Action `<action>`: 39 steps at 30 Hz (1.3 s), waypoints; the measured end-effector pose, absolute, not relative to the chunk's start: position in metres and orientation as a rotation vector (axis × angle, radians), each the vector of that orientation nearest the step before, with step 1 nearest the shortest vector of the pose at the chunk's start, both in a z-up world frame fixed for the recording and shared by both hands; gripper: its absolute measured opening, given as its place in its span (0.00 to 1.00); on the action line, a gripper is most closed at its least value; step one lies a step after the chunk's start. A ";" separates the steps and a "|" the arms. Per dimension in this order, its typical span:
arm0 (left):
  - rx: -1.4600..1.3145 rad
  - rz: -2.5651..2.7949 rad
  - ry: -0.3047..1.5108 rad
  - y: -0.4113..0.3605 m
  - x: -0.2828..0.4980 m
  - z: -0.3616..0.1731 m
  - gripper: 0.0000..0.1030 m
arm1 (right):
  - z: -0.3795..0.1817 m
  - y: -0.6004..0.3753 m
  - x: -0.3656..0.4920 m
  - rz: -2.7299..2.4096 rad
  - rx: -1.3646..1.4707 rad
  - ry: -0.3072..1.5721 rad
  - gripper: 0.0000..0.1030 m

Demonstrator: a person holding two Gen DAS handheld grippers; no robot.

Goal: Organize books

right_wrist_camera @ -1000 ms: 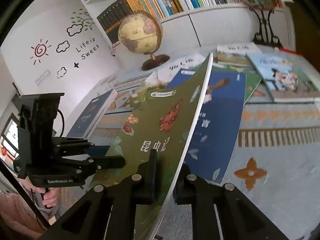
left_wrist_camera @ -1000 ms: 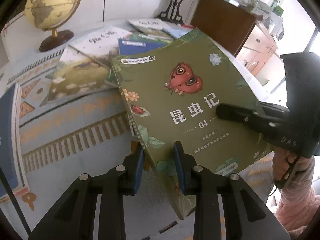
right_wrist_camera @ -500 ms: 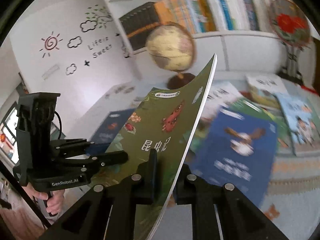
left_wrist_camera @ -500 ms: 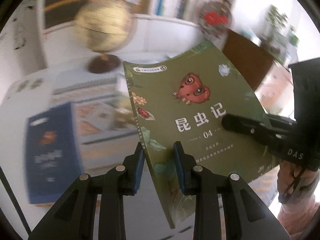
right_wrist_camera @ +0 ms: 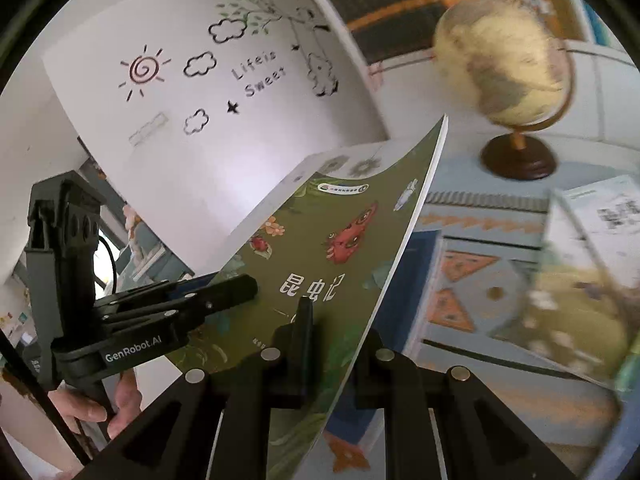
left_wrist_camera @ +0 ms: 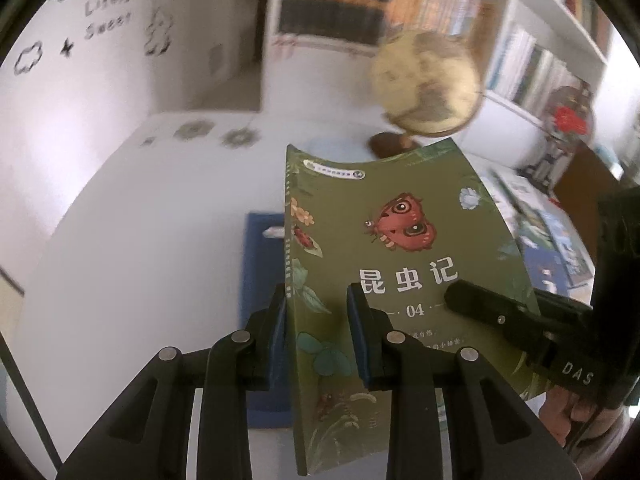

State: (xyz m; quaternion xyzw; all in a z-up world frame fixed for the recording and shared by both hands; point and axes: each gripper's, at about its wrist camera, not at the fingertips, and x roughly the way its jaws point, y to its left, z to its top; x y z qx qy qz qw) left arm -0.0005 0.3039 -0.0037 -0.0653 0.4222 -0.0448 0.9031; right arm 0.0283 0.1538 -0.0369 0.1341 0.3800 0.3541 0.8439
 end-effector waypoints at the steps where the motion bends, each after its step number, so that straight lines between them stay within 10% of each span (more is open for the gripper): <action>1: -0.149 -0.082 0.890 0.309 0.004 -0.013 0.25 | -0.044 0.161 0.031 0.749 0.280 0.806 0.13; 23: -0.285 -0.044 0.980 0.346 0.020 -0.077 0.25 | -0.106 0.183 0.047 0.718 0.310 0.870 0.18; 28: -0.310 -0.007 0.989 0.355 0.016 -0.079 0.26 | -0.096 0.172 0.046 0.665 0.313 0.866 0.70; 39: -0.248 0.019 0.963 0.334 0.007 -0.041 0.31 | -0.060 0.071 0.052 0.580 0.531 0.835 0.74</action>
